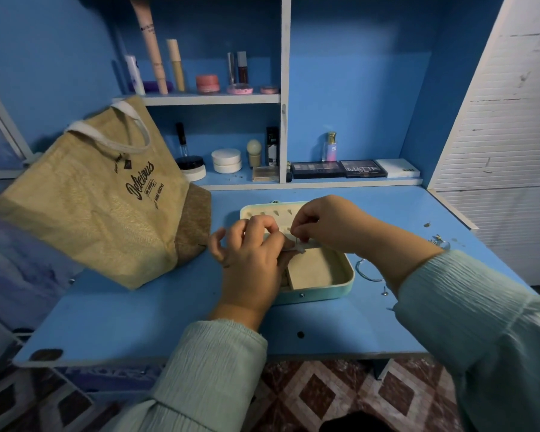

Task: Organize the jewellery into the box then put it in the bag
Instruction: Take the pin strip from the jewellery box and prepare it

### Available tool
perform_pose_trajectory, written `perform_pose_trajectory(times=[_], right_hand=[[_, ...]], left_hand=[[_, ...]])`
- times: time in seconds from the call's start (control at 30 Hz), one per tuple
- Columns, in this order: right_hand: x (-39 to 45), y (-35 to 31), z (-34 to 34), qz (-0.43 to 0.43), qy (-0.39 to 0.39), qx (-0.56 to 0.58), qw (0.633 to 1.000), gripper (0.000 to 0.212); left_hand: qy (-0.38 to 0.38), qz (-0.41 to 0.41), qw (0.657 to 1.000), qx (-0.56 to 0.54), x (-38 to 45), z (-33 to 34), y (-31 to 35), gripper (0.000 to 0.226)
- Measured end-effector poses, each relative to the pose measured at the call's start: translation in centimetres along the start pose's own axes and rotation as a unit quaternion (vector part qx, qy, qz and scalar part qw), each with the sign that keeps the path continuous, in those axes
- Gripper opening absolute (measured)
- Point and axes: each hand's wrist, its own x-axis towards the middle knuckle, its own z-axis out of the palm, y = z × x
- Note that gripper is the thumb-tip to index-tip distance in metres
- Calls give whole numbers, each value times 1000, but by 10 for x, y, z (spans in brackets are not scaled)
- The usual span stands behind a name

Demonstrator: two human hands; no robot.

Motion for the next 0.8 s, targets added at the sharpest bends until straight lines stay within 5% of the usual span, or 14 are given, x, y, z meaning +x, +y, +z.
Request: perform_pose_trajectory(times=[0.33,0.8], right_hand=[[-2,-4,-6,-10,-38,-41,998,9],[-2,2,-6,5,-28,0,1000,10]], left_hand=[[1,-6,999,-33,-1,-1,1,39],[8,-11,1000,-20,-3,2,1,21]])
